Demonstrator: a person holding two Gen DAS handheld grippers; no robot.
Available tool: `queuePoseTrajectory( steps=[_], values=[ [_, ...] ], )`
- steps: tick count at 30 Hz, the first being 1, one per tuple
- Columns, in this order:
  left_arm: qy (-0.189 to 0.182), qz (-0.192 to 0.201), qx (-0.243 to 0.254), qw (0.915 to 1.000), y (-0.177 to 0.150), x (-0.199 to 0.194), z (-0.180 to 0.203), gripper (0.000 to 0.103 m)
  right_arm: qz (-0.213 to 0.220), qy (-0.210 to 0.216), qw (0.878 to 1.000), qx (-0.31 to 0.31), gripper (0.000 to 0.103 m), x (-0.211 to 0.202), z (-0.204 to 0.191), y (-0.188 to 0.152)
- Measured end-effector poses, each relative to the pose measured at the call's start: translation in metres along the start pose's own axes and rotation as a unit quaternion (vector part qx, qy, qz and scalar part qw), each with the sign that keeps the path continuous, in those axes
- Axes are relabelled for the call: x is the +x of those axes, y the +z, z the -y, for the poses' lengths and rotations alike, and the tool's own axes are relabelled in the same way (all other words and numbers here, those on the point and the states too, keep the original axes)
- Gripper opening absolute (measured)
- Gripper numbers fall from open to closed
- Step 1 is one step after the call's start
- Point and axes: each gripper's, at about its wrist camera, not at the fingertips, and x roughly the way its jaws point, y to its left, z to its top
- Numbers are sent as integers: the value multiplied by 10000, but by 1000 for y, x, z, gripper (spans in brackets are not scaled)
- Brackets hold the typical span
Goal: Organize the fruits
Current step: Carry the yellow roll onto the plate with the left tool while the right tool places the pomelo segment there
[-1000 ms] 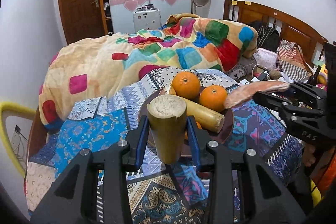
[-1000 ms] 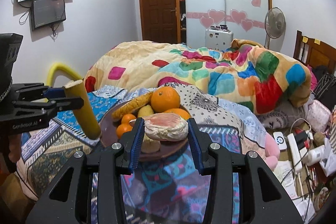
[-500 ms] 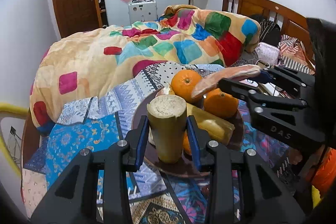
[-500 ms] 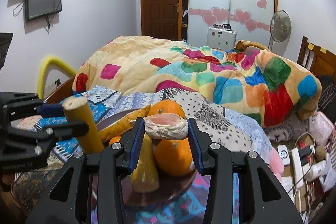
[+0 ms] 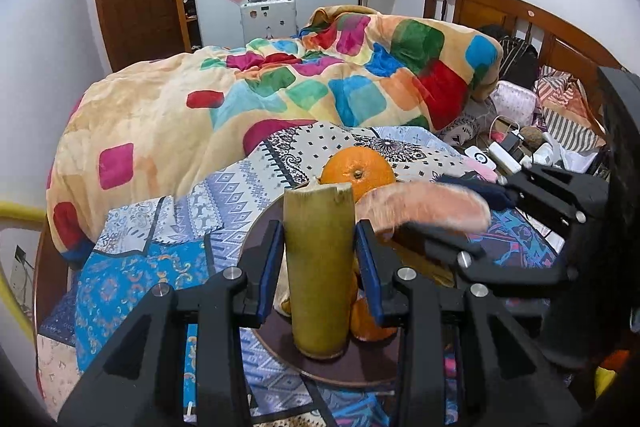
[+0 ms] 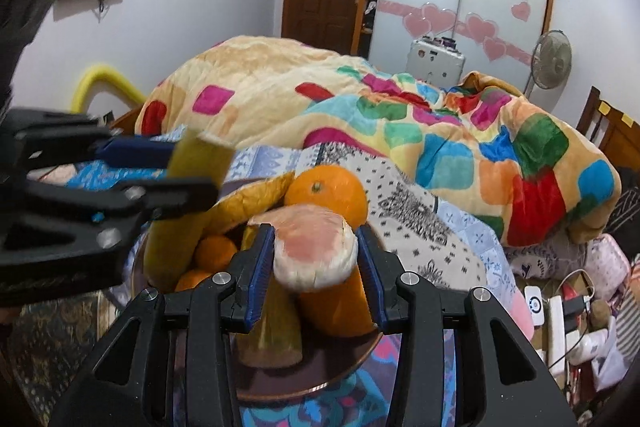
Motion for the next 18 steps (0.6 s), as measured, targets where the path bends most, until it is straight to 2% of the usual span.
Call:
queuePoseTrajectory(
  steps=[8,15,18],
  values=[
    [-130,-112,-60,9998,-3,12,0,36,2,-63,9997,-219,39,-1,-8,-7],
    [-93,-186,-32,9998,-6,10,3,37,-49,91,9999,11,39,-4,-3,-8],
    [-31,-76,-35,10000,-8,-3,4,37,-6,75,10000,62,39,-11,-4,-7]
  ],
)
